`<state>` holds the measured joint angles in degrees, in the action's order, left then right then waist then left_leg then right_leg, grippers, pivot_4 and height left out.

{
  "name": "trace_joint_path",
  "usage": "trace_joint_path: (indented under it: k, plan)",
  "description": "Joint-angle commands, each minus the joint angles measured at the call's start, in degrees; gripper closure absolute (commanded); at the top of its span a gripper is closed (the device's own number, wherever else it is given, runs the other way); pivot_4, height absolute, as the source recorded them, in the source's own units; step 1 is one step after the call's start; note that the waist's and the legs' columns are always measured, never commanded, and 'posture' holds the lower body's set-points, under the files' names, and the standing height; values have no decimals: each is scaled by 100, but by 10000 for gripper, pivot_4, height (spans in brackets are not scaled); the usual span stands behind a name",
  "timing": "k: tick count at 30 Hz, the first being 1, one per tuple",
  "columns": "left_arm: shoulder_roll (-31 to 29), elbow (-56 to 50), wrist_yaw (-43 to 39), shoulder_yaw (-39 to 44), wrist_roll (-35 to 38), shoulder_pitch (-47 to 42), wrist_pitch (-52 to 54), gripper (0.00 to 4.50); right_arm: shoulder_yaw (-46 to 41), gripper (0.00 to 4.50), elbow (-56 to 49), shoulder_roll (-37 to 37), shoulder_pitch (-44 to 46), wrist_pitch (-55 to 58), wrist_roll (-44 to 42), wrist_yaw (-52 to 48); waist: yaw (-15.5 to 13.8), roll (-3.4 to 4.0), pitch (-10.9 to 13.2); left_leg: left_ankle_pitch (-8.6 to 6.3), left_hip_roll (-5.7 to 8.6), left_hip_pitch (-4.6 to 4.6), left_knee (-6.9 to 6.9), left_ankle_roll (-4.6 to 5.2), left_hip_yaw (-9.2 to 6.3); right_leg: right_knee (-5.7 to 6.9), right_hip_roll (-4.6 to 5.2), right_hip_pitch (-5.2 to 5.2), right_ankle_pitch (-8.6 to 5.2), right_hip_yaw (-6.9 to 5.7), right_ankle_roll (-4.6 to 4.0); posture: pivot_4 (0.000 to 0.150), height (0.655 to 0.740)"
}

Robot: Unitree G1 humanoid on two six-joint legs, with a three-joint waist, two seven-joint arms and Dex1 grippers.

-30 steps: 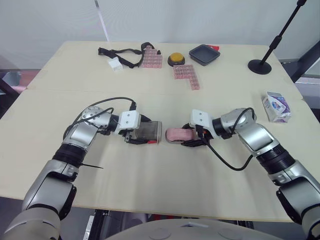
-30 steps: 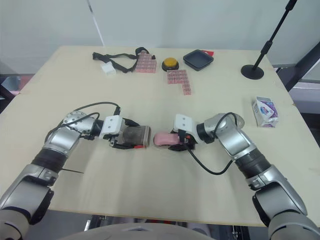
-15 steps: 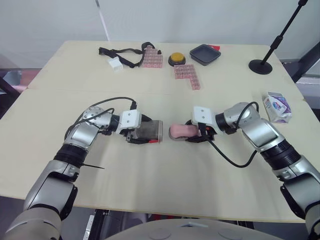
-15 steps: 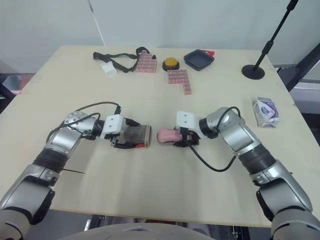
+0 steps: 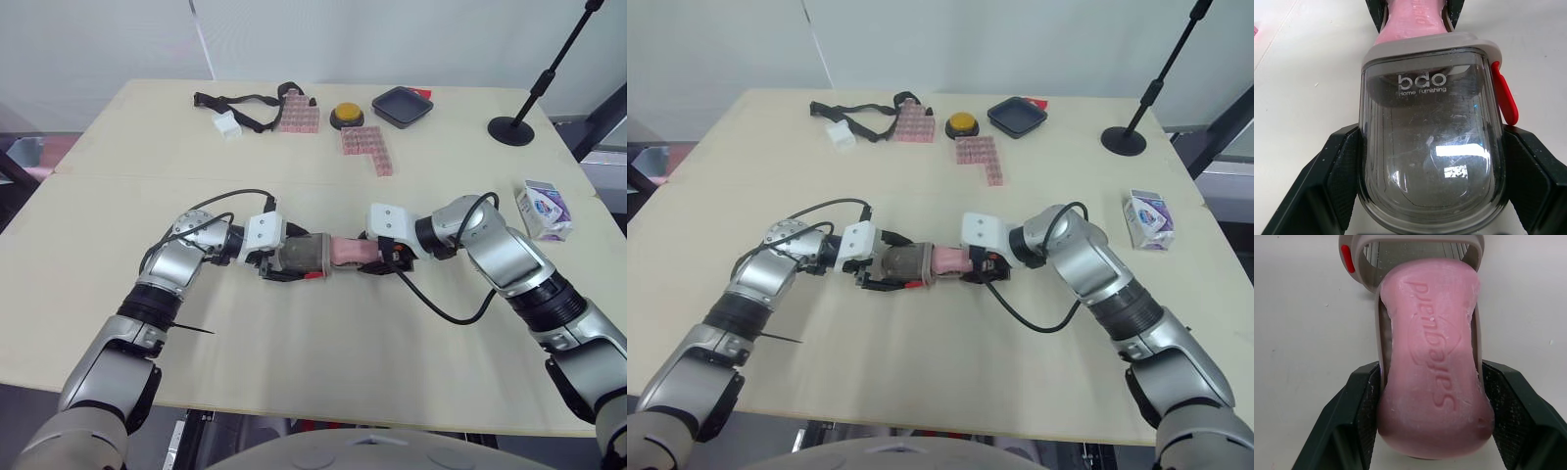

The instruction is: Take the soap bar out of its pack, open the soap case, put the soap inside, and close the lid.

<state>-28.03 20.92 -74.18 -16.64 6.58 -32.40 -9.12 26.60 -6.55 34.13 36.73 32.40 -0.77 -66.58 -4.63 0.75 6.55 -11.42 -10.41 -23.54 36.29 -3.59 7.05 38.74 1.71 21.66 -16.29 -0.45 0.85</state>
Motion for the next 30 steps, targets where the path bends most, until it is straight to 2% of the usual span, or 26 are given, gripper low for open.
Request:
trace_joint_path:
  k: [1,30]
  plan:
    - [-1,-123,91,193,109,-84,-30,10096,-12,19672,-299,18,221,57,11,-22,2,0,0,0,0,0,0,0,0,0,0,0,0,0,0,1500,7400]
    - [325,-297,385,125,85,-97,-75,10096,598,19672,-399,-171,966,747,292,7,1,0,1,1,0,1,0,-3,1,3,-1,0,0,2,0,1500,7400]
